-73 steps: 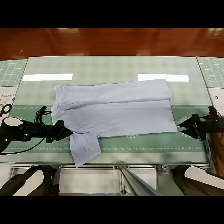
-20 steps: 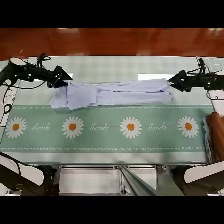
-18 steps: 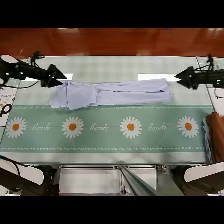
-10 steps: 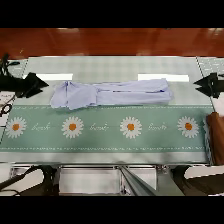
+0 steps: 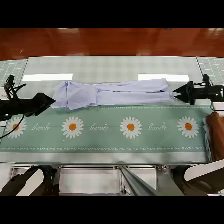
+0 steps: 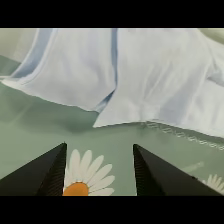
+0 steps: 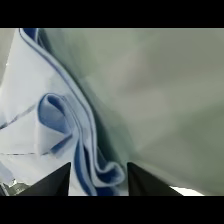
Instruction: Fold the shirts.
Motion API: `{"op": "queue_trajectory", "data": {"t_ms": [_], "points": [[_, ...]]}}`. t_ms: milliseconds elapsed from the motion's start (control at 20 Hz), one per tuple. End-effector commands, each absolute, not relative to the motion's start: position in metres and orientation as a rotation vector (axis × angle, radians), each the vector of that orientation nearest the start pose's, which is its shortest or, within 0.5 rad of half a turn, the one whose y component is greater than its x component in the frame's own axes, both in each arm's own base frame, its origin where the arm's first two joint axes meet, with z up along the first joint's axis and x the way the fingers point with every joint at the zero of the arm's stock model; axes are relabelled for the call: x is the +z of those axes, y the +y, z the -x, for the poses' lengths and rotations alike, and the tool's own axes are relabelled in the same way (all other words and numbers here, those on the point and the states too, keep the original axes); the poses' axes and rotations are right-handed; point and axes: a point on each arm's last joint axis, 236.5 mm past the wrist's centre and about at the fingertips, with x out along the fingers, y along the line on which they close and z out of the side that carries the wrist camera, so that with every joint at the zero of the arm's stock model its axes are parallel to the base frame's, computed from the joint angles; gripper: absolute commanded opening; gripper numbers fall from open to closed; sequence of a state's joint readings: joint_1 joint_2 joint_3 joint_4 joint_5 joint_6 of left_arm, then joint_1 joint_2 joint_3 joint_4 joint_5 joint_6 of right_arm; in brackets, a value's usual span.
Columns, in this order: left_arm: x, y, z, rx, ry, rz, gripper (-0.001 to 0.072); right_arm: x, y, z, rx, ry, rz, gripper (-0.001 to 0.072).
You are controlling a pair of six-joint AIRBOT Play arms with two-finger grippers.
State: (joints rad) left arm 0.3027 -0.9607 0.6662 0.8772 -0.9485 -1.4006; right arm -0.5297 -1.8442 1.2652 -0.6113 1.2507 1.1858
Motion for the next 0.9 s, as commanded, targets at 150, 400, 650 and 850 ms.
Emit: {"op": "queue_trajectory", "data": {"t_ms": [150,400,650,850], "points": [[-0.001,-0.031,-0.329,-0.084,1.041,0.744,0.0508,-0.096,0.005,-0.471,0.318,1.226,-1.105,0.0420],[-0.001,-0.031,-0.329,-0.084,1.041,0.744,0.0508,-0.087,0.031,-0.491,0.337,1.205,-1.057,0.0408],[0.000,-0.032,-0.329,-0.085,1.041,0.744,0.0508,-0.075,0.046,-0.489,0.420,1.205,-1.027,0.0029],[0.018,-0.049,-0.333,-0.197,1.016,0.729,0.0383,-0.033,0.019,-0.475,0.413,1.171,-0.889,0.0029]]}}
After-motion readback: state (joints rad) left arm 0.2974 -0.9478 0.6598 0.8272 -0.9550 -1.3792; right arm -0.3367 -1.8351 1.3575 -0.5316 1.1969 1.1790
